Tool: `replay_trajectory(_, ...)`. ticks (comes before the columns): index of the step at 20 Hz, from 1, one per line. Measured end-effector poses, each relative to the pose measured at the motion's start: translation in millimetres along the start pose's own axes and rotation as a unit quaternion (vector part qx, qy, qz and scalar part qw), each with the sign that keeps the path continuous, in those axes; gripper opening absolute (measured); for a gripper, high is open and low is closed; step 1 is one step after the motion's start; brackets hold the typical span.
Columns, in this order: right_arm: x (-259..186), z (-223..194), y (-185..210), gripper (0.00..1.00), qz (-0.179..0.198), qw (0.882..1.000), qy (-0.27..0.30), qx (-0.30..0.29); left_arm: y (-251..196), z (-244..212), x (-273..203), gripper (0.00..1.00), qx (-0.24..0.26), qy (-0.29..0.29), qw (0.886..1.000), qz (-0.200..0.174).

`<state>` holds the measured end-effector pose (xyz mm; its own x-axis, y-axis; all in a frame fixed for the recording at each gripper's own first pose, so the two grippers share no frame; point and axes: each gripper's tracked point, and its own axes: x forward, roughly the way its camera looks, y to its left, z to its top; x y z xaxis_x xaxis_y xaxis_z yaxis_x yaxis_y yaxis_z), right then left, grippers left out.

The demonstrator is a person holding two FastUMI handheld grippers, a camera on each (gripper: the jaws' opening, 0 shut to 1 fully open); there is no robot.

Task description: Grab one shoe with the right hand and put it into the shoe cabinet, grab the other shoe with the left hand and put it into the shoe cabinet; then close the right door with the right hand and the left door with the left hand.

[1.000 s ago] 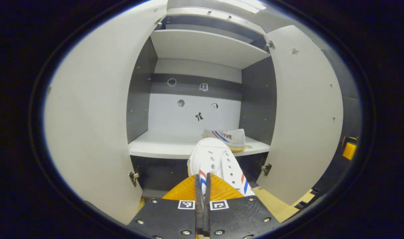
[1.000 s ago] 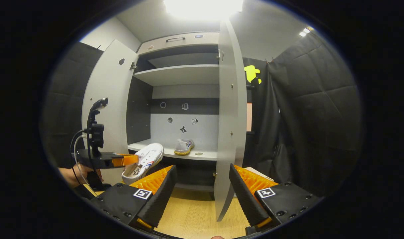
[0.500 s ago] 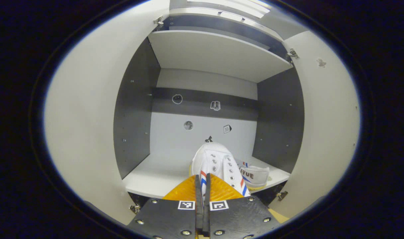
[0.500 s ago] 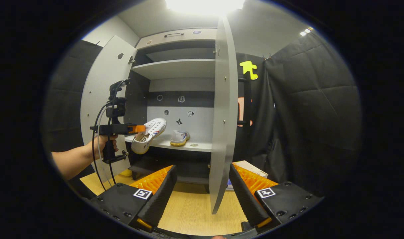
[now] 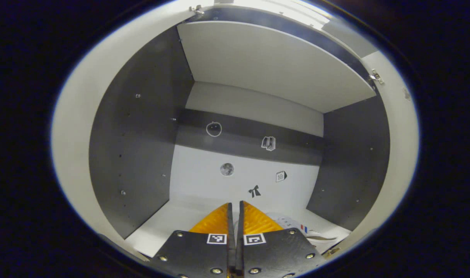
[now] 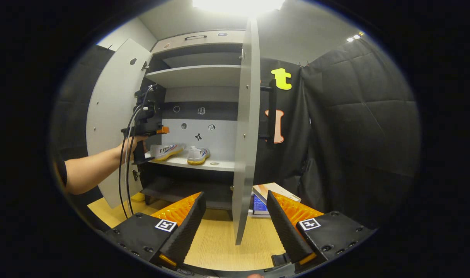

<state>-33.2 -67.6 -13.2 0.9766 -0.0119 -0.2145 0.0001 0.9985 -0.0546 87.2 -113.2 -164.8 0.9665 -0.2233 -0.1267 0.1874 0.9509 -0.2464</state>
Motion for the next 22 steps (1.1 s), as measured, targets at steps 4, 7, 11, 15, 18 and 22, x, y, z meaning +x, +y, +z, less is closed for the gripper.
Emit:
replay_trajectory(4, -2, -2, 2, 0.99, 0.005, 1.000, 0.003, -0.009, -3, 13, -2, 0.02, 0.008, 0.006, 1.000, 0.008)
replay_trajectory(7, 3, 0, 3, 0.99, 0.016, 1.000, 0.000, -0.003, -14, 13, -28, 0.01, -0.004, 0.011, 1.000, -0.011)
replay_trajectory(11, 12, 5, 0, 0.99, 0.042, 0.999, -0.013, 0.009, -36, 37, -93, 0.15, 0.042, -0.023, 0.999, -0.022)
replay_trajectory(15, 23, 14, -9, 0.94, 0.068, 0.997, -0.029, 0.013, -51, 59, -162, 0.39, 0.090, -0.062, 0.994, -0.012)
replay_trajectory(18, 25, 25, -21, 0.94, 0.073, 0.996, -0.041, 0.021, -57, 60, -209, 0.41, 0.094, -0.060, 0.994, -0.007)
replay_trajectory(22, 24, 36, -45, 0.99, 0.050, 0.997, -0.048, 0.023, -64, 52, -261, 0.95, 0.105, -0.045, 0.993, -0.010)
